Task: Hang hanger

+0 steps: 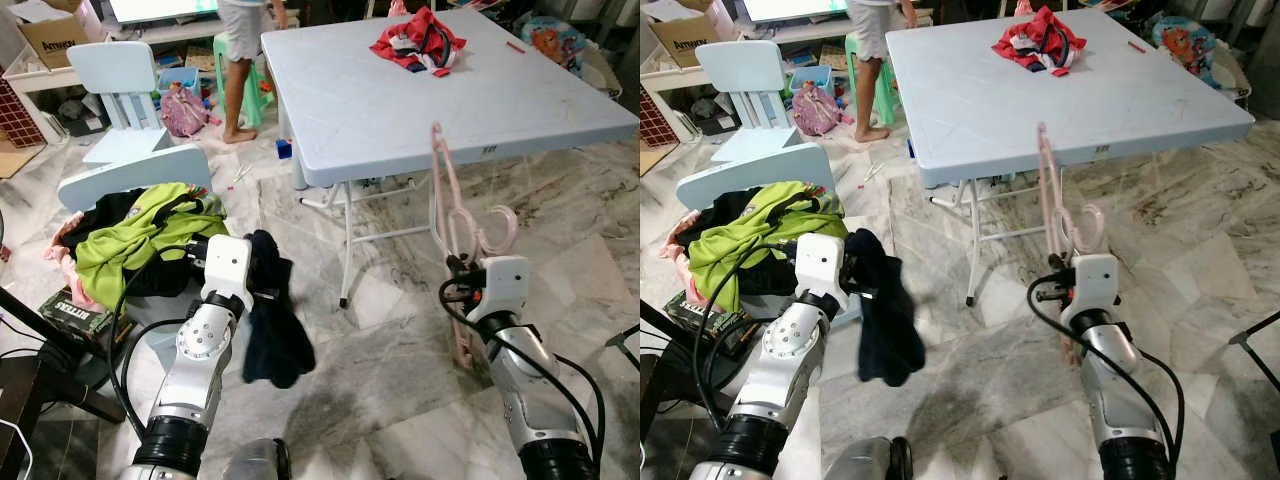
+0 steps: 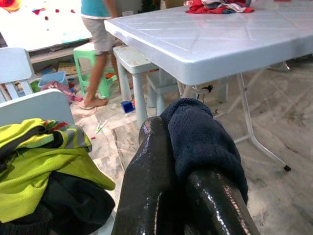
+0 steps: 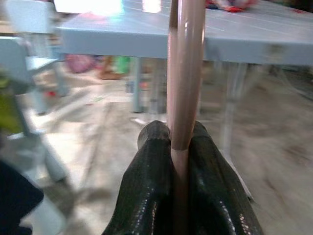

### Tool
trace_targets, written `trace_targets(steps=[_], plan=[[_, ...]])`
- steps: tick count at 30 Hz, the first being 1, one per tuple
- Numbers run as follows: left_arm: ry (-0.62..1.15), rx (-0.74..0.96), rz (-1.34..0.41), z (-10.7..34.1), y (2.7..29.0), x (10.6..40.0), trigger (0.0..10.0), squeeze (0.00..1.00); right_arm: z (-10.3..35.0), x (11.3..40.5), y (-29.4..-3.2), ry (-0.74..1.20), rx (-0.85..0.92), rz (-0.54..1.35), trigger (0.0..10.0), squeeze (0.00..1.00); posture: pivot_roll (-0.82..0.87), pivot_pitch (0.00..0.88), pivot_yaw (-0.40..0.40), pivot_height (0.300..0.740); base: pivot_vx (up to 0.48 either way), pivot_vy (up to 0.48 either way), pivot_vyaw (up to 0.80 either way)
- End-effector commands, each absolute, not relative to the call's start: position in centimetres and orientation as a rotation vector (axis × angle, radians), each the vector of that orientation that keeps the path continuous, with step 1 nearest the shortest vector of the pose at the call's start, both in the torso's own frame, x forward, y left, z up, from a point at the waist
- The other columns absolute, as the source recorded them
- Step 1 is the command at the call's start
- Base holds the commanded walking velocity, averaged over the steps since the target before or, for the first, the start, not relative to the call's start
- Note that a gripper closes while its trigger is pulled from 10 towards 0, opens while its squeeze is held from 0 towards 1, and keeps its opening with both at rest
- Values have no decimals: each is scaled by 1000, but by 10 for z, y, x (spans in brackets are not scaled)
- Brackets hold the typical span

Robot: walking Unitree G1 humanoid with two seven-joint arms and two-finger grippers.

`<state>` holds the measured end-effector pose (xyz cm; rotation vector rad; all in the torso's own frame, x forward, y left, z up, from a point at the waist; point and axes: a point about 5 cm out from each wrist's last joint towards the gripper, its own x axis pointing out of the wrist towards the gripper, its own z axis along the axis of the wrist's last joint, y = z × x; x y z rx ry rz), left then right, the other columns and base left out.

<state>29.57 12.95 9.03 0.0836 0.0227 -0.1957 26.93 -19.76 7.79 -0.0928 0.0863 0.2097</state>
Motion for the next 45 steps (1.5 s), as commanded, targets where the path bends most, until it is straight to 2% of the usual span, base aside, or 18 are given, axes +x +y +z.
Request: trace_targets(steps=[1,7,11,13,17,18,26,32,41,44,45], plan=[[-28,81,-190,105,129,301,10000,0,80,267,-195,102,-62,248,10000,0,-40,0,57,740,0,-458,0],[-15,83,-184,103,130,300,10000,0,80,265,-205,90,-14,189,10000,0,-40,0,57,740,0,-459,0],[-5,88,-169,102,132,299,10000,0,80,266,-205,108,-78,169,10000,0,-37,0,55,740,0,-461,0],[1,91,-163,101,133,299,10000,0,80,266,-201,95,-172,191,10000,0,-36,0,54,740,0,-459,0],[8,93,-151,100,135,299,10000,0,80,265,-195,96,-126,199,10000,0,-35,0,53,740,0,-454,0],[8,94,-144,100,136,299,10000,0,82,264,-192,78,-167,214,10000,0,-36,0,53,740,0,-420,0],[0,65,-74,101,145,299,10000,0,82,259,-192,85,-105,253,10000,0,-34,0,52,740,0,0,0],[-11,35,-84,101,146,297,10000,0,85,259,-190,63,-61,246,10000,0,-35,0,54,740,382,81,0],[-23,24,-81,104,145,299,10000,0,91,263,-197,37,-102,190,10000,0,-39,0,49,740,427,0,0],[-30,21,-82,104,143,299,10000,0,92,265,-200,20,-186,151,10000,0,-38,0,45,740,430,0,0],[-32,18,-80,105,143,299,10000,0,91,265,-199,17,-155,154,10000,0,-37,0,44,740,435,0,0]])
